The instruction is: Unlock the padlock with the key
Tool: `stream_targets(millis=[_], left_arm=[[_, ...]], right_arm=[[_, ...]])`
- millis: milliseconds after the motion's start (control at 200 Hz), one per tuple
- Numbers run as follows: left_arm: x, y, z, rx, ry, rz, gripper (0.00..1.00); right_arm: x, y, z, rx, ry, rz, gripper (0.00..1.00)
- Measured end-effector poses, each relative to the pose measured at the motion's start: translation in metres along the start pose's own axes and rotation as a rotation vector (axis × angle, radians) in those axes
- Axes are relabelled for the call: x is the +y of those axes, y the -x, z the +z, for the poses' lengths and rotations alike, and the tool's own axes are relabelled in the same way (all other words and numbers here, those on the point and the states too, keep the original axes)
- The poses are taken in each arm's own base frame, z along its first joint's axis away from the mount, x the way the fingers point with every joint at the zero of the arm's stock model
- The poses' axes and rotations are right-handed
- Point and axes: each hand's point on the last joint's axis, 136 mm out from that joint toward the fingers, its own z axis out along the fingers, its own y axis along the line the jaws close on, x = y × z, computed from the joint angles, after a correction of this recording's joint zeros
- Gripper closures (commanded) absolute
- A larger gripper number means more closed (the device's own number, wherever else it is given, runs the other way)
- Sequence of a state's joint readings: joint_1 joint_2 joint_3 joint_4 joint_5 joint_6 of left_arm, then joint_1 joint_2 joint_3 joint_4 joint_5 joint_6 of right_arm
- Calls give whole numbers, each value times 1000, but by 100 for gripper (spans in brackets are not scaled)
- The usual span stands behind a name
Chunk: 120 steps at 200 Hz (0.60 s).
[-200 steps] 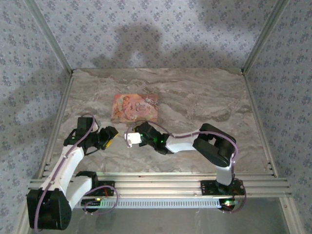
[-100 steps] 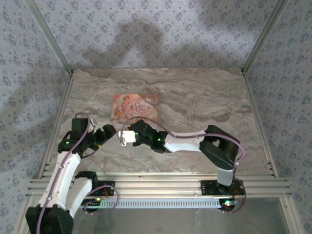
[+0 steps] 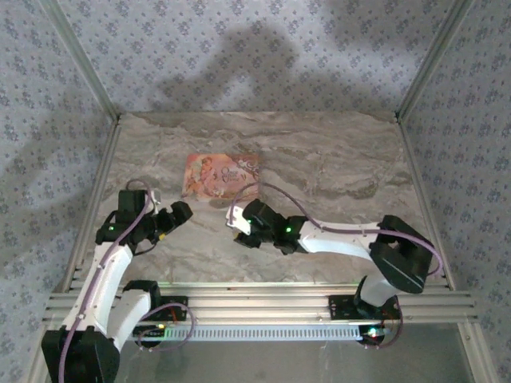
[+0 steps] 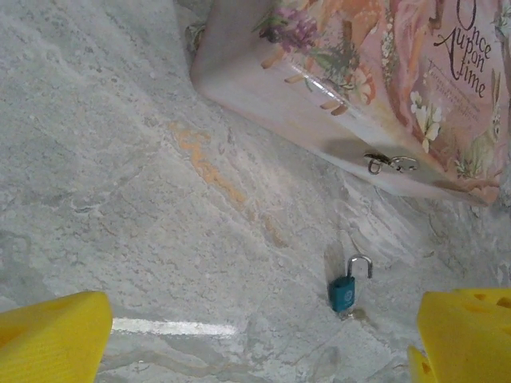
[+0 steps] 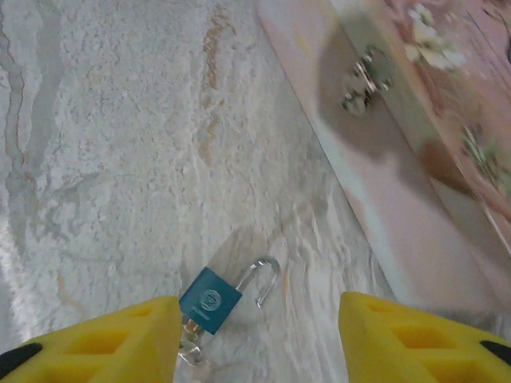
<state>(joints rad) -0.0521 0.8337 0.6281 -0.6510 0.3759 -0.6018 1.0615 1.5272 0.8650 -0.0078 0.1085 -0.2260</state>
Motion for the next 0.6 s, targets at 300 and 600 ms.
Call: stream_targets(millis=[300, 600], left_arm=[[-7, 49, -12, -197, 53, 160, 2], [11, 96, -12, -539, 184, 487, 2]], right_arm=[[-58, 27, -69, -124, -217, 144, 3], [-193, -74, -139, 17, -763, 475, 0]])
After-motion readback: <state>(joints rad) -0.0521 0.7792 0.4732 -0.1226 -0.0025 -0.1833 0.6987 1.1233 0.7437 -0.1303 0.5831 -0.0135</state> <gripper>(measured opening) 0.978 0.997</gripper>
